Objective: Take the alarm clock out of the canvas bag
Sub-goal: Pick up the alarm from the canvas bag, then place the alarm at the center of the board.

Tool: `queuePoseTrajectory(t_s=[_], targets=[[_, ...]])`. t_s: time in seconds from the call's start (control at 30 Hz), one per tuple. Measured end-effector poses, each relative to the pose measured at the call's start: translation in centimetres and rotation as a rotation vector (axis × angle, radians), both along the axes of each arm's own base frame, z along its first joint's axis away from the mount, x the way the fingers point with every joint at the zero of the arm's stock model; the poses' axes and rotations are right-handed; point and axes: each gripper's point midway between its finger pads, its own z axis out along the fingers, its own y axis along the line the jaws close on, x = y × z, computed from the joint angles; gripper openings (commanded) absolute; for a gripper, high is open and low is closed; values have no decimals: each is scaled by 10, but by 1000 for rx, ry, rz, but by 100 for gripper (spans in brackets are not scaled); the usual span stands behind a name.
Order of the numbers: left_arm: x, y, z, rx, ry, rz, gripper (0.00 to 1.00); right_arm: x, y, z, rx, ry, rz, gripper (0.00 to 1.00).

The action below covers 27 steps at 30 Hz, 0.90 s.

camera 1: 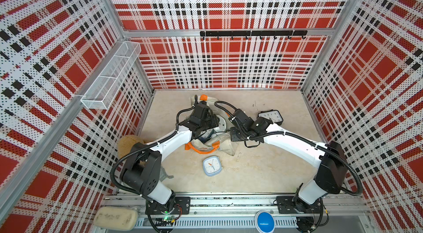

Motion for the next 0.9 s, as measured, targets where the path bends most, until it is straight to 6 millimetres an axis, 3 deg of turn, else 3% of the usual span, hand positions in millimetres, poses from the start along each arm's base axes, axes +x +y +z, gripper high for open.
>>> queuePoseTrajectory(t_s=[0.2, 0.4, 0.47, 0.63, 0.9], targets=[[-1, 12, -1, 29, 7, 9, 46, 3, -2, 6, -5, -6, -7, 12], [-3, 16, 2, 45, 8, 1, 43, 12, -8, 14, 0, -13, -24, 50], [-3, 16, 8, 52, 4, -6, 43, 15, -9, 19, 10, -15, -28, 56], [-5, 15, 50, 58, -68, -41, 43, 31, -10, 52, 86, -36, -43, 66], [-23, 9, 139, 60, -252, -153, 43, 61, -31, 130, 357, -55, -81, 77]])
